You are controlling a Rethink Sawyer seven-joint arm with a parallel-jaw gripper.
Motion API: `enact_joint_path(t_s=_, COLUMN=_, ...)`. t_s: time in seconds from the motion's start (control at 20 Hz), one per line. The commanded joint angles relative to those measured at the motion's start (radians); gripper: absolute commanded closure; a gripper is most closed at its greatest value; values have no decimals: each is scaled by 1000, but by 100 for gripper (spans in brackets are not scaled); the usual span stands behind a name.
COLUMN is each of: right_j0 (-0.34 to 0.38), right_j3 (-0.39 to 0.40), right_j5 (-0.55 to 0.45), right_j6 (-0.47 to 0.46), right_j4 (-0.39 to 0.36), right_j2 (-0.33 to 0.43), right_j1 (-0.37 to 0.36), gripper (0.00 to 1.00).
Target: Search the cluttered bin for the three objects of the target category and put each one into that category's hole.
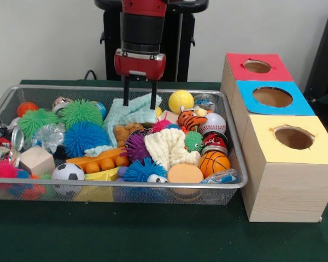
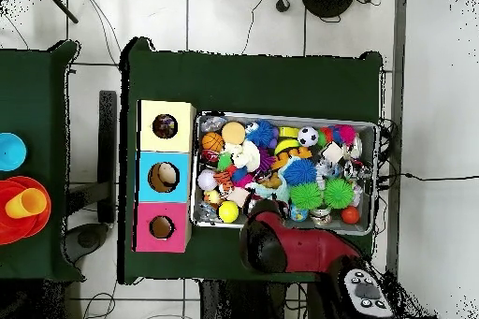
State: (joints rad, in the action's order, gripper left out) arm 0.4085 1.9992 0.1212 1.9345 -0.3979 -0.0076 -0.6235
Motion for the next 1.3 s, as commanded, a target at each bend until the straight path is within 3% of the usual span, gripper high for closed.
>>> enact_joint_path(t_s=0.05, right_j0=-6, right_j3=-130, right_j5=186, right_j6=142, right_j4=22, right_j2=-22, right_j1=178, gripper=0)
enact_joint_path(t_s=0.65, right_j0=2, right_j3=-194, right_j5=401, right_j6=111, right_j4=30, right_j2=-107, right_j1=427, gripper=0)
enact_joint_path(t_s=0.95, right_j0=-4, right_j3=-192, right_j5=404, right_j6=108, right_j4=48, right_j2=-136, right_j1=459, gripper=0)
enact_joint_path(t_s=1.0, right_j0=-17, right_j3=-189, right_j5=405, right_j6=108, right_j4=63, right_j2=-150, right_j1=459, gripper=100)
enact_joint_path(t_s=1.3, right_j0=-61, right_j3=-157, right_j5=357, right_j6=115, right_j4=128, right_j2=-190, right_j1=422, gripper=100)
